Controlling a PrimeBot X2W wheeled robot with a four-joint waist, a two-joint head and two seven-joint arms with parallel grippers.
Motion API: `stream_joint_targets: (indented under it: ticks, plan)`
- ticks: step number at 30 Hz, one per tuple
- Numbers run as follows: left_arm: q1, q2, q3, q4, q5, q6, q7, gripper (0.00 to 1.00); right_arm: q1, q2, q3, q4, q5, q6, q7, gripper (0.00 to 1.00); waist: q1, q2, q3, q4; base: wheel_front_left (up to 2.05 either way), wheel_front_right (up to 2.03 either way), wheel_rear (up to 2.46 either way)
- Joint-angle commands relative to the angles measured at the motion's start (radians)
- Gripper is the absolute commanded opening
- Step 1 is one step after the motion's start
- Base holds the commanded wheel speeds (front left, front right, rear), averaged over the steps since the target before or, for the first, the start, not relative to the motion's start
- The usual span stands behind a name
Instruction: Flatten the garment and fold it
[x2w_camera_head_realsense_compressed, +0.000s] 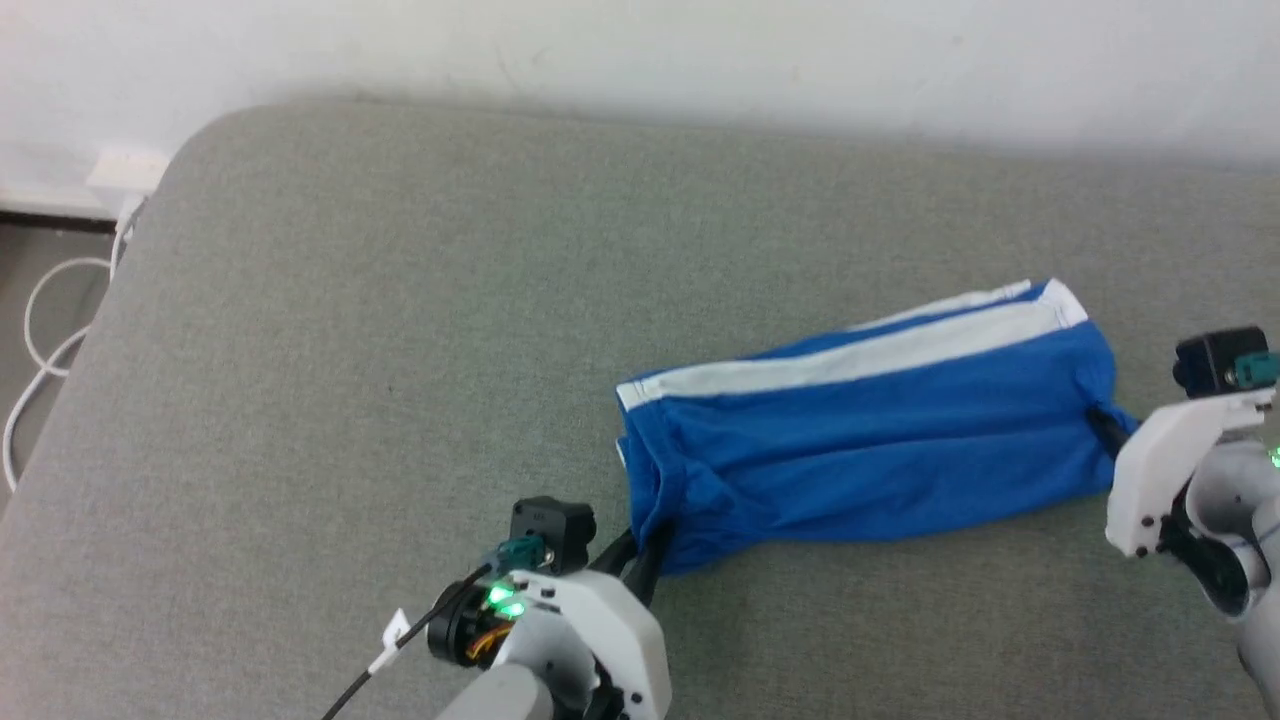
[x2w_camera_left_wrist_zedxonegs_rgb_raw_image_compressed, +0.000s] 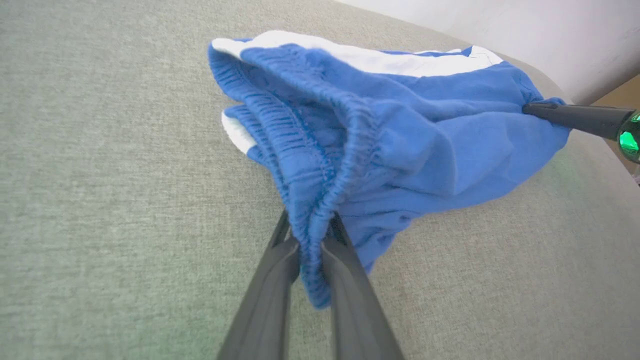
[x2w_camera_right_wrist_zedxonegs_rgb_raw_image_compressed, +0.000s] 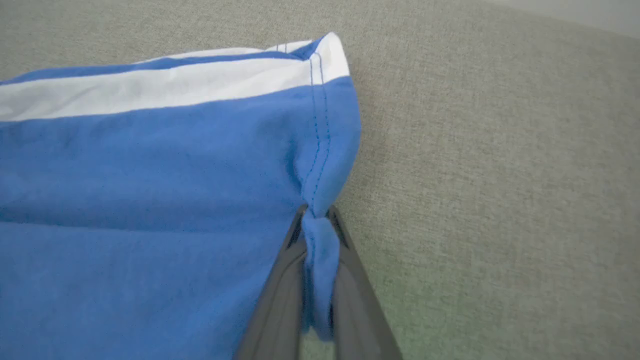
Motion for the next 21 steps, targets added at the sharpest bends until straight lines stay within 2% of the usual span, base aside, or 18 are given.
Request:
stream_joint_targets:
  ticks: [1,6,13,21]
  plan:
    - [0.022,0.016,-0.001,-0.003,-0.012,0.003,0.002,0.00,0.030,-0.007,-0.011,-0.013,0.012,-0.001,-0.007,0.00,0.0000,0.0000,-0.056,-0.032,0.00,0.00,0.00]
    - [0.084,0.061,-0.021,-0.025,-0.029,-0.018,0.037,0.00,0.167,-0.005,-0.083,-0.091,0.022,-0.001,-0.038,0.00,0.0000,0.0000,-0.108,-0.054,0.00,0.00,0.00]
    - [0.165,0.107,-0.033,-0.065,-0.043,-0.016,0.056,0.00,0.421,0.074,-0.230,-0.272,-0.002,-0.001,-0.035,0.00,0.0000,0.0000,-0.138,-0.089,0.00,0.00,0.00]
    - [0.195,0.118,-0.022,-0.072,-0.065,-0.014,0.042,0.00,0.635,0.181,-0.329,-0.523,-0.062,-0.001,0.048,0.00,0.0000,0.0000,-0.127,-0.115,0.00,0.00,0.00]
